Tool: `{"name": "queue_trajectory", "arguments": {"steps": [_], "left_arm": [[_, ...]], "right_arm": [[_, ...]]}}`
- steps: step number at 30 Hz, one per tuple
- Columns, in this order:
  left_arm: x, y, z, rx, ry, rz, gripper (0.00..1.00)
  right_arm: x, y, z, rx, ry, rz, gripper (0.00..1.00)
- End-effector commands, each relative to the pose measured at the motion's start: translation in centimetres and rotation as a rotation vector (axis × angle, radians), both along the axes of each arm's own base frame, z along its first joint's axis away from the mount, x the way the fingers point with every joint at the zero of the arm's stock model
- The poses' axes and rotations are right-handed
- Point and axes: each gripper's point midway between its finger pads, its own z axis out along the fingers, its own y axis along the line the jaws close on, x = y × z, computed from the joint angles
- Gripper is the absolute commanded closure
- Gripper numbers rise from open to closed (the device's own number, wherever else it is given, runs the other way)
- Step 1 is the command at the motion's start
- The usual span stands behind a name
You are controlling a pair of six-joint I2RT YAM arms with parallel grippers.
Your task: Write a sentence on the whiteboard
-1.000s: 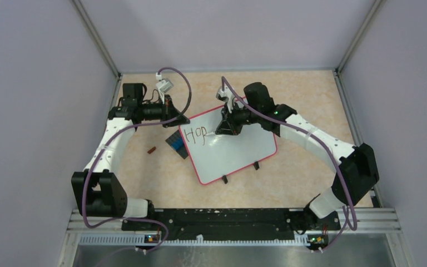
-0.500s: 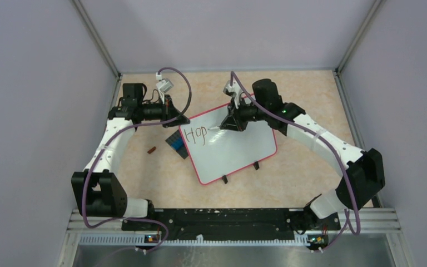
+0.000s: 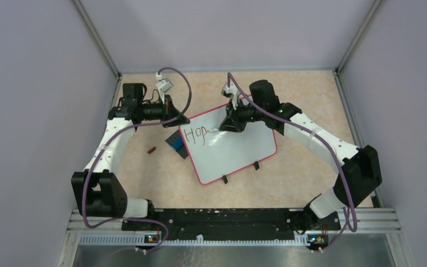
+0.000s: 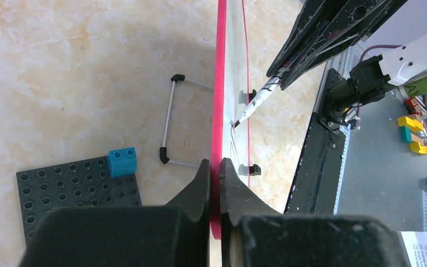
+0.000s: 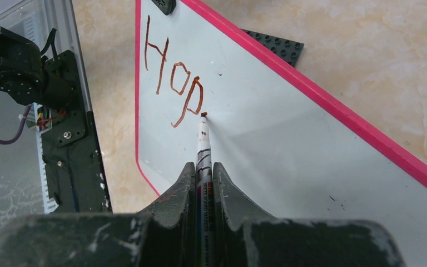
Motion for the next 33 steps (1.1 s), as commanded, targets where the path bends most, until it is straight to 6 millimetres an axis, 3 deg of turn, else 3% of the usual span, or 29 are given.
{"name": "queue_trajectory", "arguments": {"steps": [1,18,33], "left_arm": [[-0.7,-0.2,-0.2,0.015,-0.008,-0.008,1.0],[-0.6,-0.2,-0.2,0.013,-0.002,-0.009,1.0],[-0.6,-0.2,-0.2,0.011,-0.002,-0.011,1.0]], "right_arm": [[0.8,0.2,0.9,0.009,-0.054,-0.007,1.0],[2.6,-2.7,2.0,-0.019,-0.099,-0.073,1.0],[3.3,-1.6,3.8,0.032,-0.107,-0.066,1.0]]}}
